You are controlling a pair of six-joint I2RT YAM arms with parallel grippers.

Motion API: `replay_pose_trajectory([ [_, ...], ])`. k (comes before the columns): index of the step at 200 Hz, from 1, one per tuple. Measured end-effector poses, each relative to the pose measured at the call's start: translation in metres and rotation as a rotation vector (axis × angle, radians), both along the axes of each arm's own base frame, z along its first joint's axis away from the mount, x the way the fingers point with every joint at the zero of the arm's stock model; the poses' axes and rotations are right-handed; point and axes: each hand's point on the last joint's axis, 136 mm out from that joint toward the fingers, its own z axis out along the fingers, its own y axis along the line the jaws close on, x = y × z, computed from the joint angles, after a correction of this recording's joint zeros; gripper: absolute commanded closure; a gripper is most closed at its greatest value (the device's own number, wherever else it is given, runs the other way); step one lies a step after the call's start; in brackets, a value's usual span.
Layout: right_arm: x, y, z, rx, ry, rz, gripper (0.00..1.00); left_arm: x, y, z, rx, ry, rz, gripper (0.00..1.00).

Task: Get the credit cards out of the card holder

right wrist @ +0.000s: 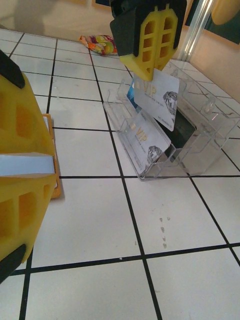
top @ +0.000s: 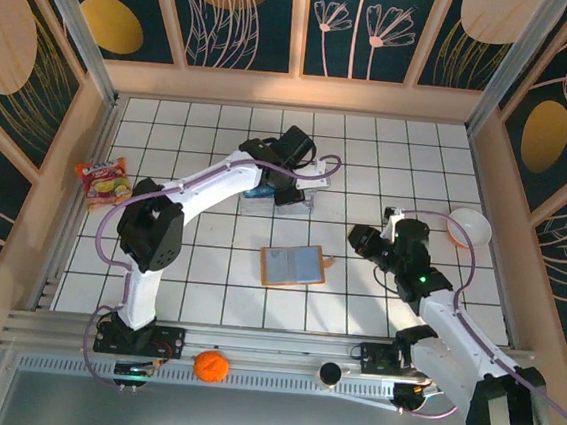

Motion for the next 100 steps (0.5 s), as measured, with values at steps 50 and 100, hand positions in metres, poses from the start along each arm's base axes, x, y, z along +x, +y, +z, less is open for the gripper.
replay_pose_trajectory([
  [50,0.002,-0.002,-0.008,-0.007,0.028,-0.006,0.83,0.001,0.001,-0.006,0.023,-0.004,-0.017,1.0],
  [100,0.004,-0.005,-0.011,-0.009,0.039,-0.017,0.83,0.004,0.005,-0.028,0.074,0.007,-0.017,1.0],
])
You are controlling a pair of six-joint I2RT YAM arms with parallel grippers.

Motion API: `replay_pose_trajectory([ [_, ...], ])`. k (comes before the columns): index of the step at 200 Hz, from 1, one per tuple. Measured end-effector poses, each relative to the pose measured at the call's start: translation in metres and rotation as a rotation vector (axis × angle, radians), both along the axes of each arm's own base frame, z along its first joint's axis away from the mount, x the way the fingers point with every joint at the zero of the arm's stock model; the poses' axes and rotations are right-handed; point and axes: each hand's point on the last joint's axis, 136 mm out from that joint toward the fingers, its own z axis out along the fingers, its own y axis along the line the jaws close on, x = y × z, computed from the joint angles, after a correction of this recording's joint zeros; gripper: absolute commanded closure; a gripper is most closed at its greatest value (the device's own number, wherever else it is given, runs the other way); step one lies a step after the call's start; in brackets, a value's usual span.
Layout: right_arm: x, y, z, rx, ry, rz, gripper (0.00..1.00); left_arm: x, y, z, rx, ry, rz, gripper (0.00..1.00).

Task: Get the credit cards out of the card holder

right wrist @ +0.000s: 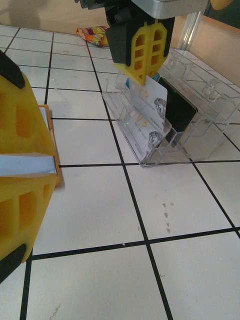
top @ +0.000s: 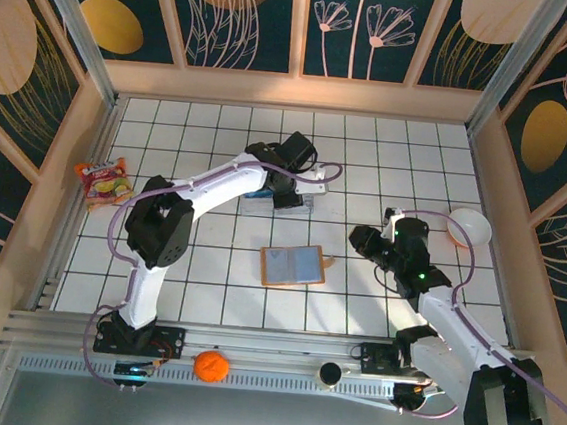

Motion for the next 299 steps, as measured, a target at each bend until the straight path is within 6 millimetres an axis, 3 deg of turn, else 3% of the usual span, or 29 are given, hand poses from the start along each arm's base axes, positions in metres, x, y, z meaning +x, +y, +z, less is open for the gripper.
replay_pose_trajectory([
  [81,0.002,0.001,-0.001,0.006,0.003,0.004,0.83,-0.003,0.006,-0.023,0.04,-0.019,-0.055,1.0],
  [146,0.001,0.003,-0.001,0.014,0.003,0.015,0.83,-0.003,0.005,-0.026,0.044,-0.029,-0.078,1.0],
  [195,0.001,0.003,-0.001,0.015,0.003,0.015,0.83,0.002,0.003,-0.025,0.031,-0.051,-0.062,0.69],
  [222,0.001,0.004,0.0,0.02,0.003,0.021,0.81,0.008,0.002,-0.019,0.019,-0.078,-0.037,0.67],
  [249,0.0,0.007,0.0,0.03,0.004,0.039,0.73,0.015,-0.001,-0.003,-0.019,-0.117,0.004,0.68],
  [268,-0.001,0.011,-0.005,0.028,0.02,0.061,0.68,0.019,-0.005,0.019,-0.089,-0.141,0.041,0.62],
  [280,-0.005,0.018,-0.01,0.016,0.034,0.093,0.66,0.021,-0.008,0.042,-0.162,-0.159,0.07,0.53],
  [299,-0.015,0.04,-0.015,-0.011,0.043,0.184,0.64,0.03,-0.009,0.097,-0.347,-0.216,0.139,0.44],
])
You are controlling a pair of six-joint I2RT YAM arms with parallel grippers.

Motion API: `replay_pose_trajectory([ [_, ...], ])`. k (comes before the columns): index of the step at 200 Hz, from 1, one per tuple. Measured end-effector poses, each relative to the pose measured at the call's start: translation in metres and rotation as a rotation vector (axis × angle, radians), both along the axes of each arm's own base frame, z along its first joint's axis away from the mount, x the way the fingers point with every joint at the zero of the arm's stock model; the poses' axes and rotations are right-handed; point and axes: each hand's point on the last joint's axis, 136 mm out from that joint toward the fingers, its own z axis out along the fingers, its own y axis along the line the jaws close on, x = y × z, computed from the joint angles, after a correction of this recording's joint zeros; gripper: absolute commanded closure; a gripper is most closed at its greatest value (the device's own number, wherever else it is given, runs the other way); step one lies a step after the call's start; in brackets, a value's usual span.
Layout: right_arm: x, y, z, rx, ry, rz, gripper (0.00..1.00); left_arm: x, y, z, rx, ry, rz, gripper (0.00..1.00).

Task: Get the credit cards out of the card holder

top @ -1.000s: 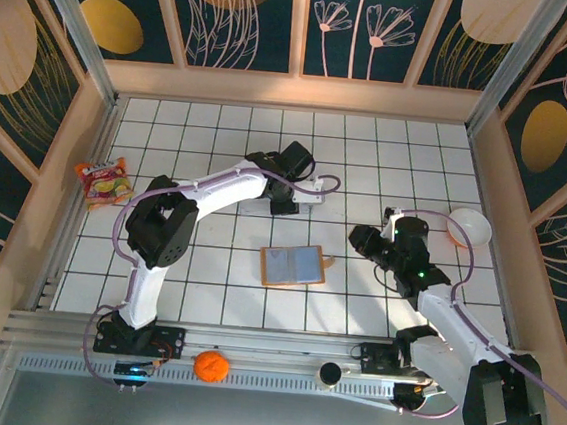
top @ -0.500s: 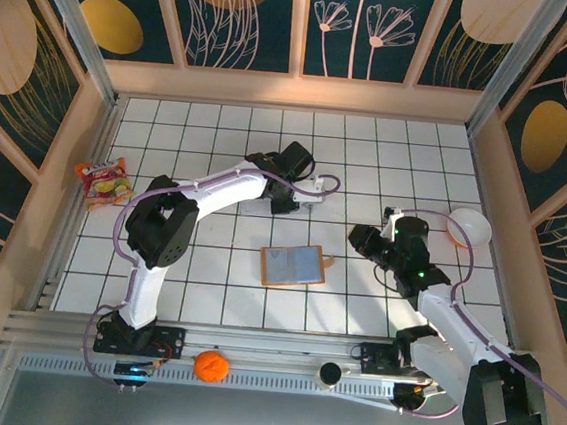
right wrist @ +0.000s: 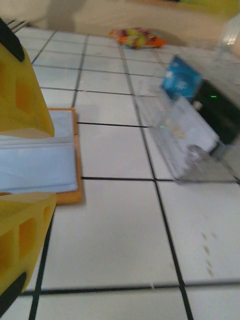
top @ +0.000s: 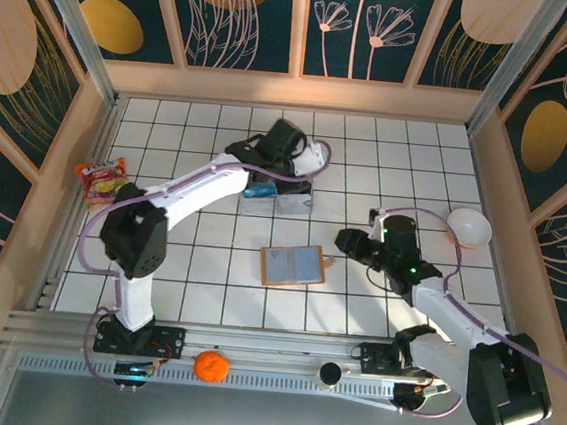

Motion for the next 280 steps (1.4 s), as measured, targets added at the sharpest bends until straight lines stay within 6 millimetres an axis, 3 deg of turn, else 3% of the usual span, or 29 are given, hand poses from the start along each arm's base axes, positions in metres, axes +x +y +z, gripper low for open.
replay_pose_trajectory([
  [31,-0.014,0.042,0.002,-0.06,-0.033,0.151,0.63,-0.005,0.032,0.093,-0.403,-0.109,0.154,0.3],
  [46,-0.021,0.062,0.003,-0.097,-0.053,0.218,0.63,-0.017,0.047,0.114,-0.587,-0.111,0.224,0.24],
  [53,-0.024,0.069,0.003,-0.117,-0.061,0.243,0.63,-0.023,0.05,0.115,-0.66,-0.091,0.245,0.19],
  [63,-0.027,0.08,0.003,-0.148,-0.074,0.275,0.62,-0.032,0.053,0.106,-0.743,-0.038,0.279,0.11],
  [74,-0.031,0.091,0.002,-0.185,-0.087,0.309,0.61,-0.041,0.058,0.082,-0.797,0.041,0.327,0.01],
  [103,-0.039,0.115,-0.011,-0.294,-0.1,0.376,0.6,-0.073,0.084,-0.005,-0.811,0.263,0.505,0.01],
  [121,-0.044,0.127,-0.024,-0.37,-0.097,0.412,0.59,-0.094,0.104,-0.032,-0.83,0.329,0.596,0.01],
  [174,-0.053,0.154,-0.055,-0.568,-0.109,0.486,0.58,-0.117,0.137,-0.025,-0.95,0.314,0.699,0.09],
  [210,-0.054,0.153,-0.071,-0.662,-0.103,0.494,0.62,-0.119,0.152,-0.026,-0.952,0.287,0.766,0.12],
  [280,-0.048,0.154,-0.074,-0.714,-0.121,0.456,0.95,-0.12,0.151,-0.043,-0.912,0.329,0.793,0.26],
])
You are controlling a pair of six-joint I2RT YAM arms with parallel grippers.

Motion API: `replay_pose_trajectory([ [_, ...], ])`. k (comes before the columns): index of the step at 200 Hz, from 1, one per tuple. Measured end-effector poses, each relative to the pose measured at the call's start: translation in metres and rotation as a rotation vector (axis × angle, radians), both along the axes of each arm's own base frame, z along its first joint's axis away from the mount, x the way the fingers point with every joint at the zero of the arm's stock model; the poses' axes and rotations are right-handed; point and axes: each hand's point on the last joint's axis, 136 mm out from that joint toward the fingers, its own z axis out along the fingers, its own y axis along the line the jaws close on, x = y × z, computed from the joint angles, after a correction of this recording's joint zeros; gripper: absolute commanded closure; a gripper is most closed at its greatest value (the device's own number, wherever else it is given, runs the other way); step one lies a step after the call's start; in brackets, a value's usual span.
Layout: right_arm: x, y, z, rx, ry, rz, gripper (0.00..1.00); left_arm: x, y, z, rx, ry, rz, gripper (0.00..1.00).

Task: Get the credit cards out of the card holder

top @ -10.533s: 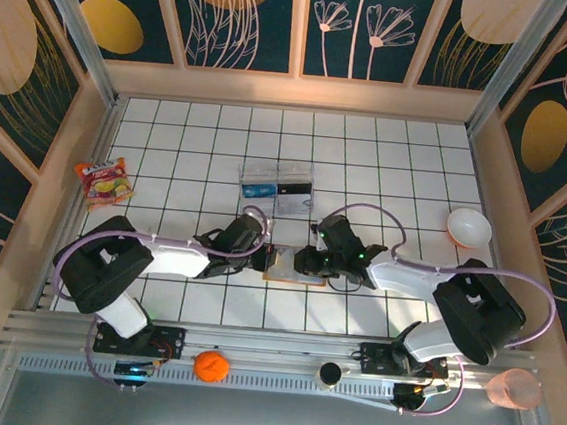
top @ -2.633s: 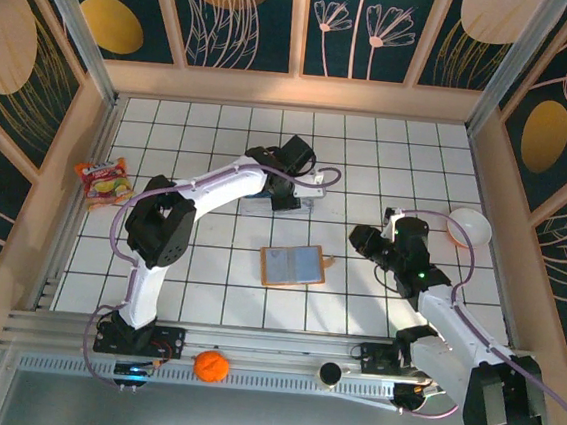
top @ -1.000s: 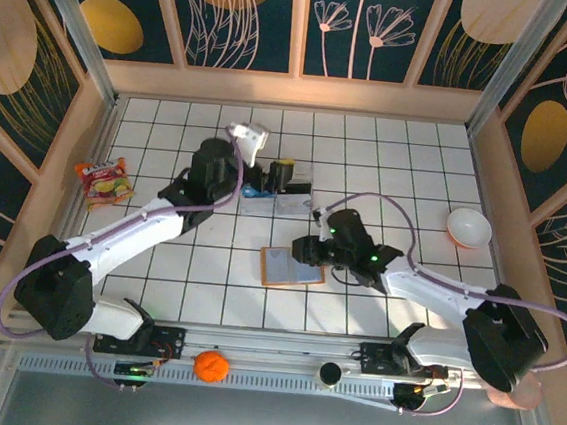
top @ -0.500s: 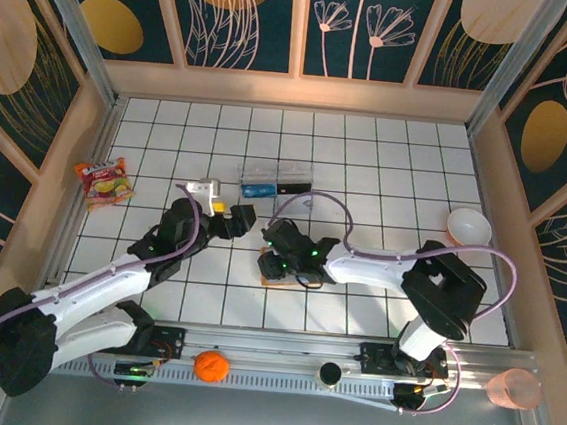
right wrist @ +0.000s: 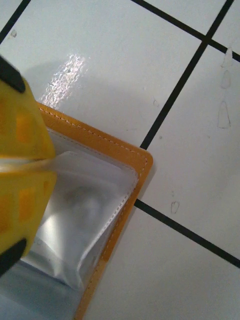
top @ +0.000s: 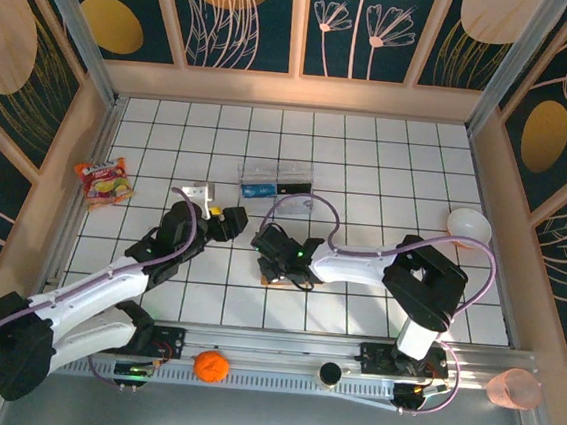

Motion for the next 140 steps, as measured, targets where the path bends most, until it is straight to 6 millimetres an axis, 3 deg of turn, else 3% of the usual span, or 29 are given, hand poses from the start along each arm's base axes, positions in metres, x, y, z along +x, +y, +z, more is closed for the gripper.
replay_pose_trajectory([
  [21,0.002,0.001,0.001,0.018,-0.006,-0.014,1.0,-0.002,-0.004,-0.004,-0.003,0.018,-0.02,0.35],
  [50,0.002,-0.003,0.002,0.075,-0.005,-0.028,1.0,-0.007,-0.012,-0.011,-0.012,0.044,-0.072,0.65],
  [62,0.002,-0.006,0.003,0.113,0.006,-0.038,1.0,-0.01,-0.016,-0.019,-0.024,0.071,-0.091,0.73],
  [106,0.007,-0.006,0.018,0.259,0.033,-0.068,1.0,-0.038,-0.035,-0.074,-0.019,0.241,-0.186,0.78],
  [140,0.004,0.0,0.019,0.305,0.06,-0.063,1.0,-0.056,-0.058,-0.104,-0.018,0.339,-0.26,0.84],
])
